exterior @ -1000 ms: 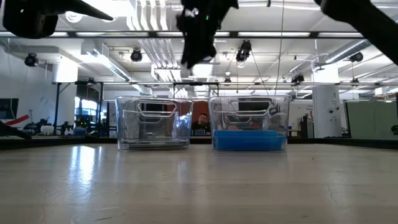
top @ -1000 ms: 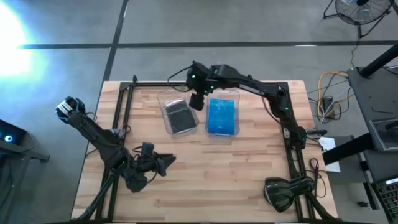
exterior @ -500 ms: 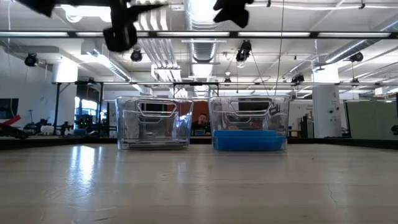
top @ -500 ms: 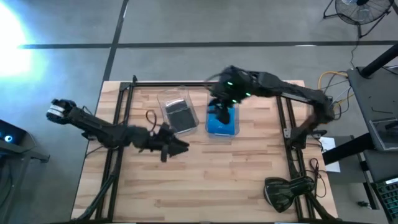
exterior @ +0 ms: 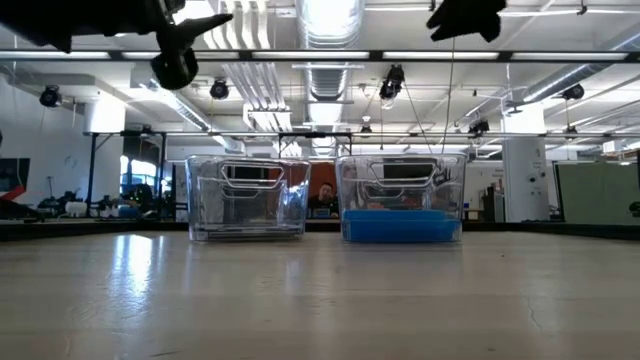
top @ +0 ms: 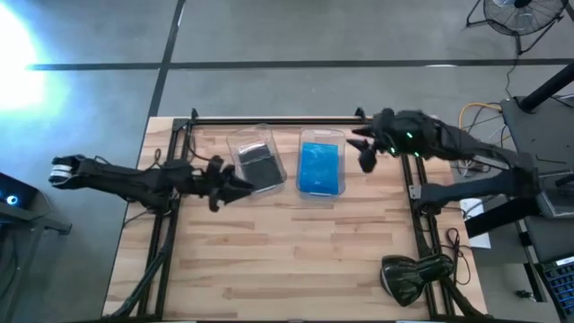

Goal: Pick & place jewel cases by type
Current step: Return to Home Position

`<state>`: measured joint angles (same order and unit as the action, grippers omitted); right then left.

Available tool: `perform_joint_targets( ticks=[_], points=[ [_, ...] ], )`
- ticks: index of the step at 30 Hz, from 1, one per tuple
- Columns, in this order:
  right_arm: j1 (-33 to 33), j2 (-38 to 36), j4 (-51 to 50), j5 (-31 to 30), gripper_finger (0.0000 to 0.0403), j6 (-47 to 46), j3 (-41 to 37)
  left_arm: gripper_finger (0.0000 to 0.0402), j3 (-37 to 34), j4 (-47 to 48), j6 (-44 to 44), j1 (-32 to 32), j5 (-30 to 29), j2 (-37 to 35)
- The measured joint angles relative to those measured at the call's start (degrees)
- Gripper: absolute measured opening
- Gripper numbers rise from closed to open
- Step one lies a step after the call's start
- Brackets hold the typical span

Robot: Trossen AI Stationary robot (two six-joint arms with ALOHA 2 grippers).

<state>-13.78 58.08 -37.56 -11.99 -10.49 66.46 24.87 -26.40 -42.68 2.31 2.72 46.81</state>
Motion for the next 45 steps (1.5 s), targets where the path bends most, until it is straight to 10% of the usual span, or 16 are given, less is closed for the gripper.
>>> perform_joint_targets(
  ticks=[10,23,45],
  points=[
    [-2.6,-21.4,16.2,15.7,0.0154,-4.0,-21.4,0.0147,-7.1,2.6,10.8,0.0,0.4,-14.4],
    [-2.6,-38.3,23.9,15.5,0.0149,-10.4,-37.4,0.0147,-17.9,-0.6,14.9,0.1,2.8,-26.3],
    [-2.6,-43.3,42.5,19.4,0.0148,-15.9,-60.7,0.0147,-24.3,3.1,13.0,0.0,5.2,-34.3]
  ],
)
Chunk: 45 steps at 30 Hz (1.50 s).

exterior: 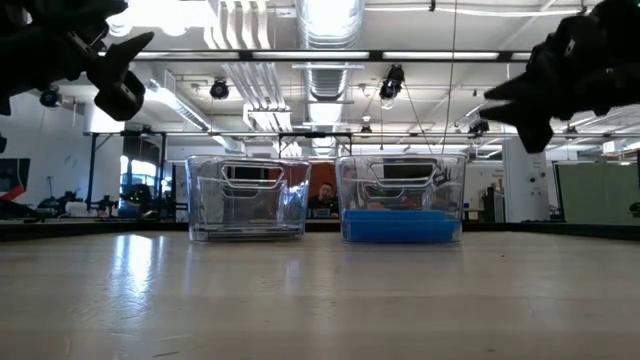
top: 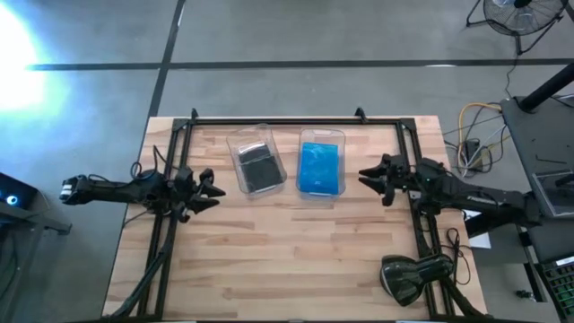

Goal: Pick & place jewel cases by type
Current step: Return to Home Position

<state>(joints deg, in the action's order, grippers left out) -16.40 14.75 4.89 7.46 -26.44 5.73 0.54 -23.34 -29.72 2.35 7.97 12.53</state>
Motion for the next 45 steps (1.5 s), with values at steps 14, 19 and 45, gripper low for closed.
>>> perform_joint_targets(
  ticks=[14,19,45],
  points=[
    [0.2,-4.0,-3.2,-0.4,0.0148,0.2,-5.2,0.0147,-0.1,5.2,-0.8,-0.8,-0.1,-6.6],
    [0.1,-12.0,-3.1,-0.4,0.0144,0.2,-5.2,0.0147,-0.1,8.9,-0.8,-2.7,0.0,-12.3],
    [6.0,-14.8,-3.1,0.1,0.0134,0.5,-5.2,0.0147,-0.2,10.1,-0.8,-7.4,-0.3,-12.5]
  ],
)
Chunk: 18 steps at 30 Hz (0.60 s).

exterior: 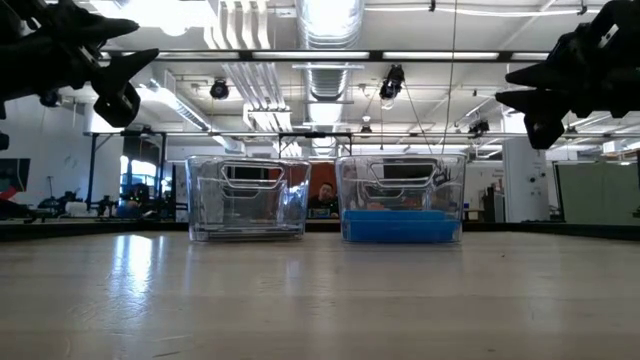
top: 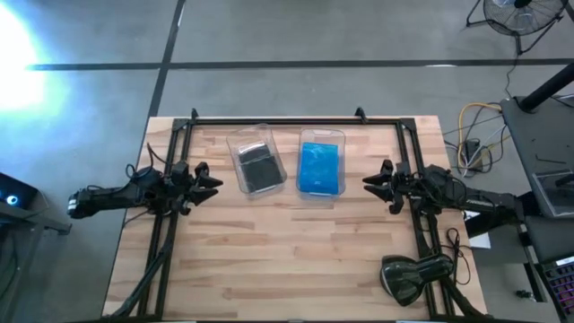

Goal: Pick & place jewel cases by type
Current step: Return to Home Position

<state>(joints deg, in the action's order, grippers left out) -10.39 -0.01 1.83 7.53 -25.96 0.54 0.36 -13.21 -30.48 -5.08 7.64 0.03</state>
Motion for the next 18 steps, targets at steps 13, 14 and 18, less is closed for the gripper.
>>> perform_joint_targets(
  ticks=[13,14,18],
  points=[
    [0.0,0.2,0.0,0.0,0.0139,0.0,0.0,0.0147,0.0,1.9,0.0,-0.1,0.0,0.0],
    [0.0,0.3,0.0,0.0,0.0139,0.0,0.0,0.0147,0.0,2.7,0.0,-0.1,0.0,0.0],
    [0.0,0.9,0.0,0.0,0.0135,0.0,0.0,0.0147,0.0,4.4,0.0,-0.1,0.0,0.0]
  ],
)
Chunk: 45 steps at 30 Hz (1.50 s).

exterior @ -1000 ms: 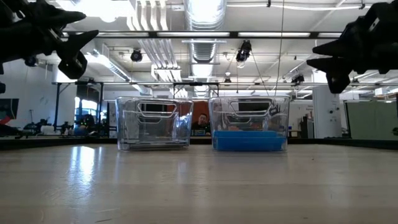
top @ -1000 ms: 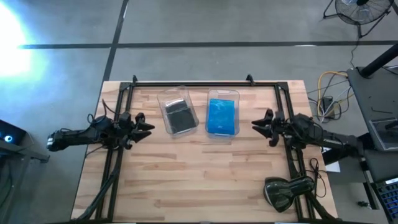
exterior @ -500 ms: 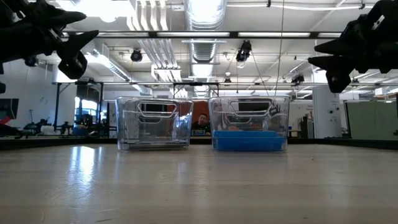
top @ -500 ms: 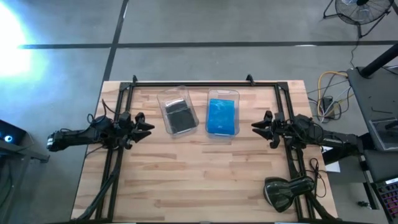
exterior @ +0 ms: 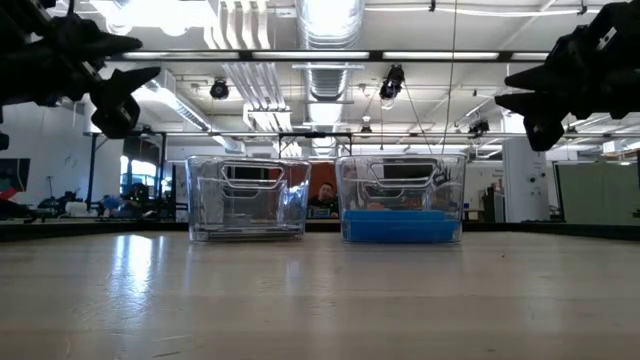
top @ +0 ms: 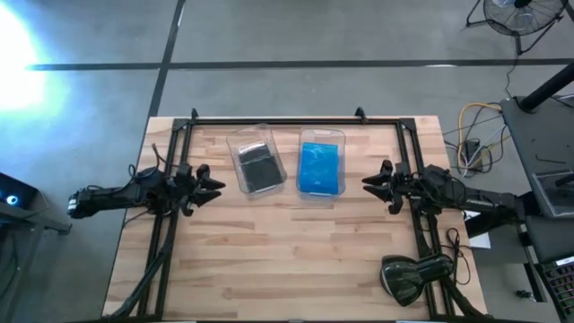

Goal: Pick & place jewel cases by type
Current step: Return to Home Position

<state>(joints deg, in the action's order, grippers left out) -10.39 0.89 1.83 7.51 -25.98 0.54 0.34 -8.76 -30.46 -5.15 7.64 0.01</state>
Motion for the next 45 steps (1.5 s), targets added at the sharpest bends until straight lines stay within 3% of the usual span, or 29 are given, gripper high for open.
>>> perform_joint_targets(
  ticks=[16,19,23,25,28,45],
  points=[
    [0.0,0.0,0.0,0.0,0.0139,0.0,0.0,0.0147,0.0,3.8,0.6,0.1,0.4,0.0],
    [0.0,0.0,0.0,0.0,0.0137,0.0,0.0,0.0147,0.0,6.2,10.8,0.5,0.8,0.0],
    [0.0,0.0,0.0,0.0,0.0131,0.0,0.0,0.0147,0.0,6.7,34.2,2.4,0.9,0.0],
    [0.0,0.0,0.0,0.0,0.0129,0.0,0.0,0.0147,0.0,7.0,37.8,3.5,-1.1,0.0],
    [0.0,0.0,0.0,0.0,0.0127,0.0,0.0,0.0147,0.0,7.5,37.9,3.9,-3.7,0.0],
    [0.0,0.0,0.0,0.0,0.0132,0.0,0.0,0.0147,0.0,7.2,30.0,3.8,-3.7,0.2]
  ],
)
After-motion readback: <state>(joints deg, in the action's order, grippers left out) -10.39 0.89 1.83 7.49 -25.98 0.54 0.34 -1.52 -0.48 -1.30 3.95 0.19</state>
